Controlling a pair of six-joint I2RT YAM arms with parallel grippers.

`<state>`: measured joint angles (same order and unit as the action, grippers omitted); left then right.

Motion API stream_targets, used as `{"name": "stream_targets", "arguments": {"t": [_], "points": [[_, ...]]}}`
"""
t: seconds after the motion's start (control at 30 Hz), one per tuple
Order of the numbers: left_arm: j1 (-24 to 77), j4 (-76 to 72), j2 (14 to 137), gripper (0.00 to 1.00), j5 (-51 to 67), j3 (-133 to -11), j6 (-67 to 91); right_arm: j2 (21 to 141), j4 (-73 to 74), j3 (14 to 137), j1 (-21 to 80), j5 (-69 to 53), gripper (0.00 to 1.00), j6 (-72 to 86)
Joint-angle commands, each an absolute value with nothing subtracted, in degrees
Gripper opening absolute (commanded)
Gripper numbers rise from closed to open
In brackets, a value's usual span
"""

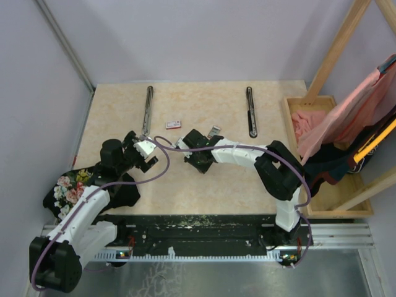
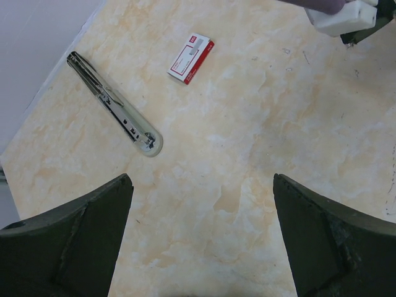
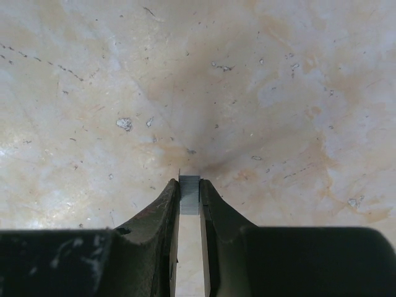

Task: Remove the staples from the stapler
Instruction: Pick up the staple from the center of the board.

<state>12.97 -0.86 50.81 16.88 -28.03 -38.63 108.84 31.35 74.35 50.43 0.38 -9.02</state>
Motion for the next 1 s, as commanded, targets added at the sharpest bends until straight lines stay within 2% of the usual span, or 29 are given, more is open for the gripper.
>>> {"name": "stream_targets", "arguments": {"t": [0.0,0.5,0.97], "points": [[12.48,-2.18,50.02,0.99,16.65,-27.42,-37.77,104.57,31.55,79.51,48.48,-0.63,0.14,-11.26],[12.13,-2.15,50.01,0.99,17.27,-27.08,-37.62,111.89,31.05,93.07,36.26,-3.50,0.15,-21.65],[11.87,-2.26,50.30,1.00,17.66,-26.77,-37.74,120.54,27.09,98.62,31.37,-3.95,0.15,-26.57]]}}
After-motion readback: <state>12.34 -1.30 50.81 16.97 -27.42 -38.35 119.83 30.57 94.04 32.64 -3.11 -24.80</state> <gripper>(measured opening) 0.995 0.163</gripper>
